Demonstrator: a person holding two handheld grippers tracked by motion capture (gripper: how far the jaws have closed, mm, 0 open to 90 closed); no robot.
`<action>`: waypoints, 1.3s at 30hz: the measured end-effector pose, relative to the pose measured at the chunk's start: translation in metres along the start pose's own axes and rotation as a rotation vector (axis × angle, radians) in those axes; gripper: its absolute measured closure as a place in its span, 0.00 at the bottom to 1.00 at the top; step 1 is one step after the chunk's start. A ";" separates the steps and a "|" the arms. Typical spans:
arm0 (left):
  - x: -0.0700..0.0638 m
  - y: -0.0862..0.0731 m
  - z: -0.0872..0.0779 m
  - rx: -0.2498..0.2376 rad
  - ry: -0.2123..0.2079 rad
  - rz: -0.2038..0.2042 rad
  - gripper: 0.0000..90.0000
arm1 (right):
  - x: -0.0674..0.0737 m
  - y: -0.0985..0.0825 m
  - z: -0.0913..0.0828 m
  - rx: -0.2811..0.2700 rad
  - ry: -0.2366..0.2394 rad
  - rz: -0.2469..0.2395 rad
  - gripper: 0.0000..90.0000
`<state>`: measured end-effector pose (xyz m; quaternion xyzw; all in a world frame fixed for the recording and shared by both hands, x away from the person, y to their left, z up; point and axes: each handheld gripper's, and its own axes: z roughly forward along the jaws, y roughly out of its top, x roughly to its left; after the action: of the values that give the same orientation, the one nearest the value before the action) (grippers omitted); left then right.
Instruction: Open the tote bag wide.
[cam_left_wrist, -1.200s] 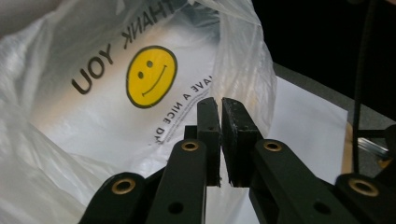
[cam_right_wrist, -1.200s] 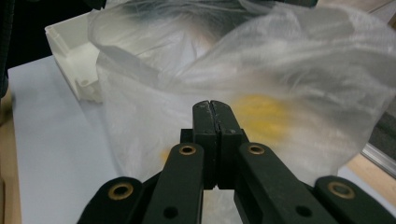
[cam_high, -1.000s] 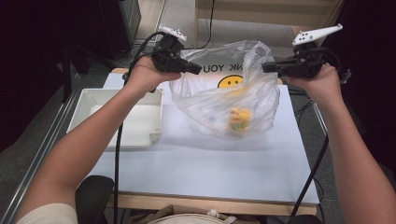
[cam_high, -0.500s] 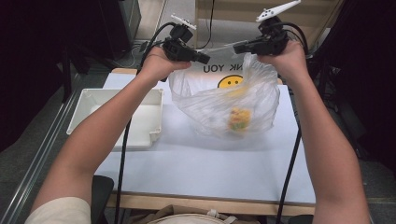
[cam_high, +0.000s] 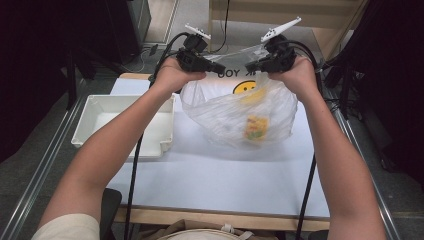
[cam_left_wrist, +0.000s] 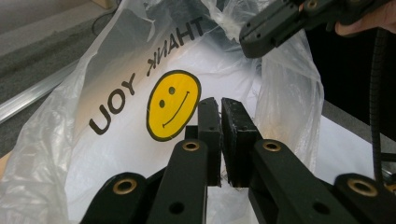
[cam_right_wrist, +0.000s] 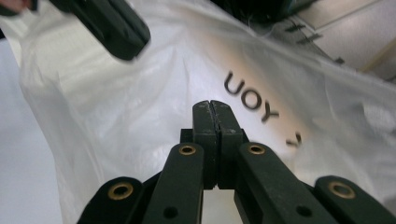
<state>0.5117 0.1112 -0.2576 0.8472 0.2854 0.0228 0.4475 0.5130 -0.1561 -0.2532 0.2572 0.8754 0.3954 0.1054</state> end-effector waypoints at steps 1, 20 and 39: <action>-0.001 -0.001 0.001 0.002 0.002 0.006 0.96 | 0.000 -0.004 0.000 0.011 -0.006 0.002 1.00; -0.020 -0.010 0.049 0.067 0.034 0.031 0.96 | -0.010 -0.042 -0.016 0.004 -0.040 0.058 1.00; 0.007 0.001 -0.040 -0.061 0.123 -0.010 0.98 | 0.016 0.039 0.030 -0.057 0.045 -0.041 1.00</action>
<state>0.5061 0.1439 -0.2345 0.8286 0.3159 0.0814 0.4549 0.5254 -0.1065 -0.2435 0.2272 0.8710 0.4238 0.1010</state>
